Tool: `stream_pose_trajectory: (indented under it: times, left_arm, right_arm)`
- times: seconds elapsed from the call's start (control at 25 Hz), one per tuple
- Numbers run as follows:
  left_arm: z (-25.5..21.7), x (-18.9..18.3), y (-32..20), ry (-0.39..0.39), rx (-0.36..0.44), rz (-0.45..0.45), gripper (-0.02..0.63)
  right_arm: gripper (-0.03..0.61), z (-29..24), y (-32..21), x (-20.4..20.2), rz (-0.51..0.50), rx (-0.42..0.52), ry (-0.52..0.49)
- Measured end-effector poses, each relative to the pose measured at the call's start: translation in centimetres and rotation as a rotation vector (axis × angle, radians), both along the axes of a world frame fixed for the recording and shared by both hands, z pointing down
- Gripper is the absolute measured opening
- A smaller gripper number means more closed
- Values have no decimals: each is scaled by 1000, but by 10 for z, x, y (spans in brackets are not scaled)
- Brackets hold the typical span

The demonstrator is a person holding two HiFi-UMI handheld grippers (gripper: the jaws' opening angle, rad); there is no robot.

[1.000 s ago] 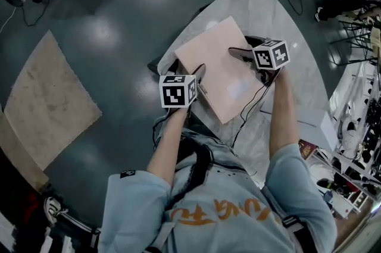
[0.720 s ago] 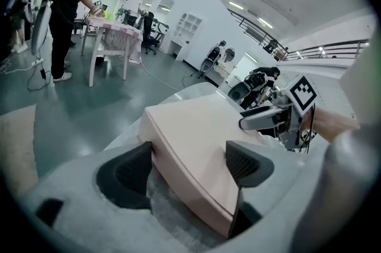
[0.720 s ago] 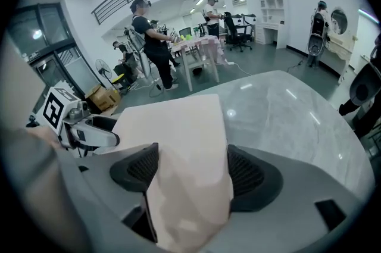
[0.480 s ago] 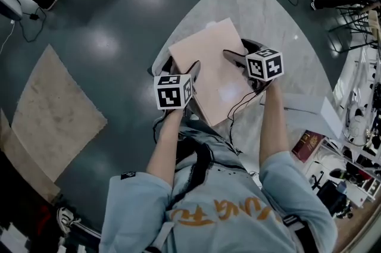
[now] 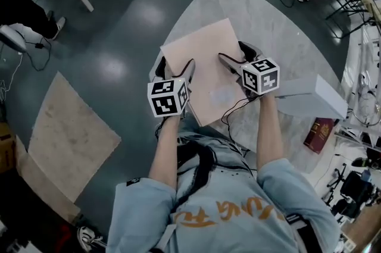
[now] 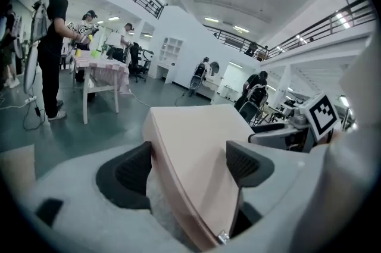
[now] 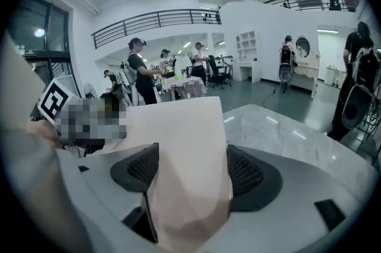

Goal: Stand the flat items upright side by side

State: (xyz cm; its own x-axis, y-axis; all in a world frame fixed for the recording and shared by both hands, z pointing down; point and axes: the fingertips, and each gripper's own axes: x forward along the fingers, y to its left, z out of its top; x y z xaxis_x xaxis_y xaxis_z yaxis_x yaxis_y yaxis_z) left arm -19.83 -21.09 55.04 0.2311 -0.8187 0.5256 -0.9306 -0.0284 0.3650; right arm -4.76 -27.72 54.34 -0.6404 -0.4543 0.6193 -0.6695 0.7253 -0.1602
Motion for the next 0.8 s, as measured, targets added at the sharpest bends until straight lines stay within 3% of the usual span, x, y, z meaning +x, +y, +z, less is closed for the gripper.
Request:
stream_pose_trajectory:
  times: [0.36, 0.8]
  left_arm:
    - [-56, 4, -4, -79, 145, 7, 382]
    - [-113, 17, 5, -147, 300, 20, 379]
  right_arm:
    - [359, -37, 21, 14, 105, 124, -116]
    - [356, -82, 35, 28, 141, 291, -174]
